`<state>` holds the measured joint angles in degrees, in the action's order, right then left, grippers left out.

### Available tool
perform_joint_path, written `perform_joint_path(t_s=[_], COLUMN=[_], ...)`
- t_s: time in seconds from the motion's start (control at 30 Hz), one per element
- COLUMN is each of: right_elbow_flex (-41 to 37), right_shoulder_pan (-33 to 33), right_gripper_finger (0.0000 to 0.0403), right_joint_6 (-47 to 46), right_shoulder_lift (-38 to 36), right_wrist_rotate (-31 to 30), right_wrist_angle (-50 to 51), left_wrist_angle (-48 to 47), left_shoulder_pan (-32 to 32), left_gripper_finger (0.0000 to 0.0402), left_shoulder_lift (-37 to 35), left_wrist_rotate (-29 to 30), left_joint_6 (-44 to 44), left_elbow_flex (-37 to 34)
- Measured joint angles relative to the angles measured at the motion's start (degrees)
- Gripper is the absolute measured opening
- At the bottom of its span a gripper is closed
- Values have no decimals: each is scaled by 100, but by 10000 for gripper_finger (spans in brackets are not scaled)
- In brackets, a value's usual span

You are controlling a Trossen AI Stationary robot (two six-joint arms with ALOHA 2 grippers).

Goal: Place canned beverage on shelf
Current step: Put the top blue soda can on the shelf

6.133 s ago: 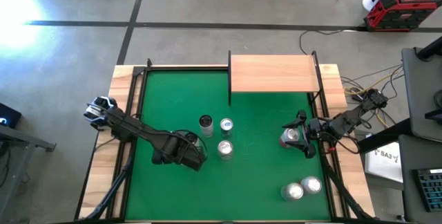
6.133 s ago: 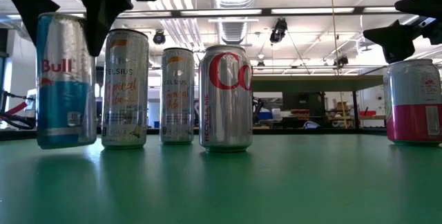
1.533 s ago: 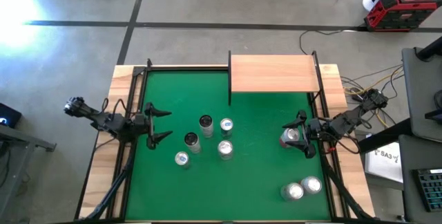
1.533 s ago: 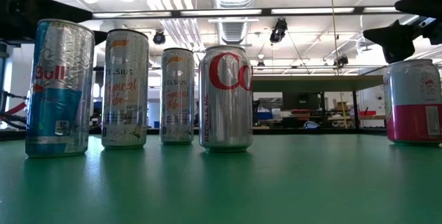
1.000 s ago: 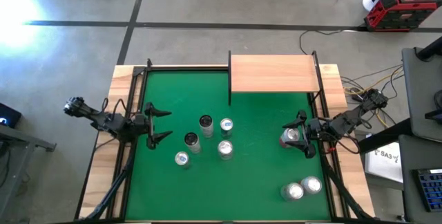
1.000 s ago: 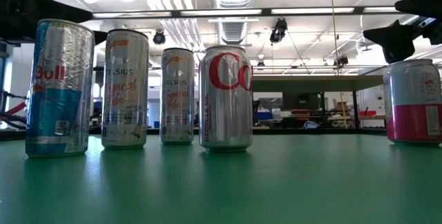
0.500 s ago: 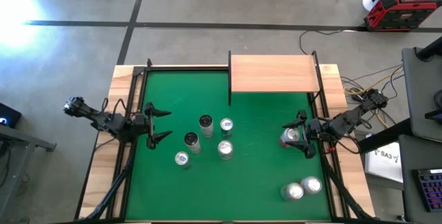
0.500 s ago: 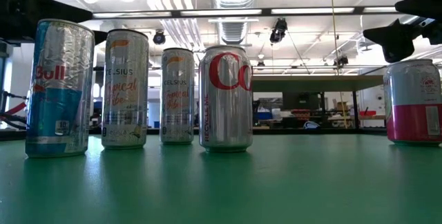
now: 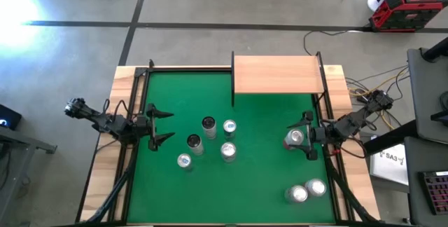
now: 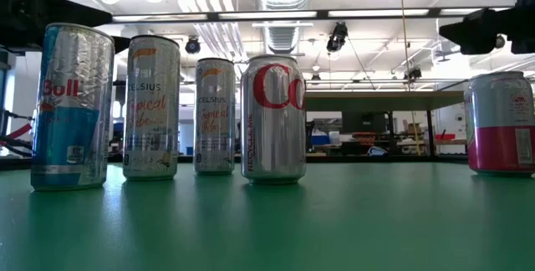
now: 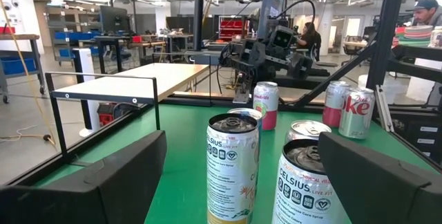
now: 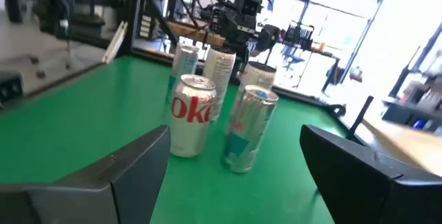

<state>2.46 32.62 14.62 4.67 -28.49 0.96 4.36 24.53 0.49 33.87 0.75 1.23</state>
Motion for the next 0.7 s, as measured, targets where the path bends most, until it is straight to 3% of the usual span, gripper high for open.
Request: perform_joint_path(t_s=[0.1, 0.37, 0.53, 0.7], right_elbow_flex=[-13, -18, -7, 343], right_shoulder_pan=[0, -2, -4, -6], right_gripper_finger=[315, 315, 315, 315], right_joint_6=[-212, -1983, -2485, -2889], right_shoulder_lift=[0, -4, -2, 257], right_wrist_rotate=[2, -5, -864, -1282], right_wrist_angle=[-107, -502, -1415, -883], left_wrist_angle=[-2, -9, -24, -24], left_shoulder_pan=[0, 0, 0, 0], left_gripper_finger=[361, 361, 361, 361], left_shoulder_lift=[0, 0, 1, 4], left_wrist_rotate=[2, 2, 2, 2], left_joint_6=[-1, 0, 0, -1], left_elbow_flex=[0, 2, 2, 2])
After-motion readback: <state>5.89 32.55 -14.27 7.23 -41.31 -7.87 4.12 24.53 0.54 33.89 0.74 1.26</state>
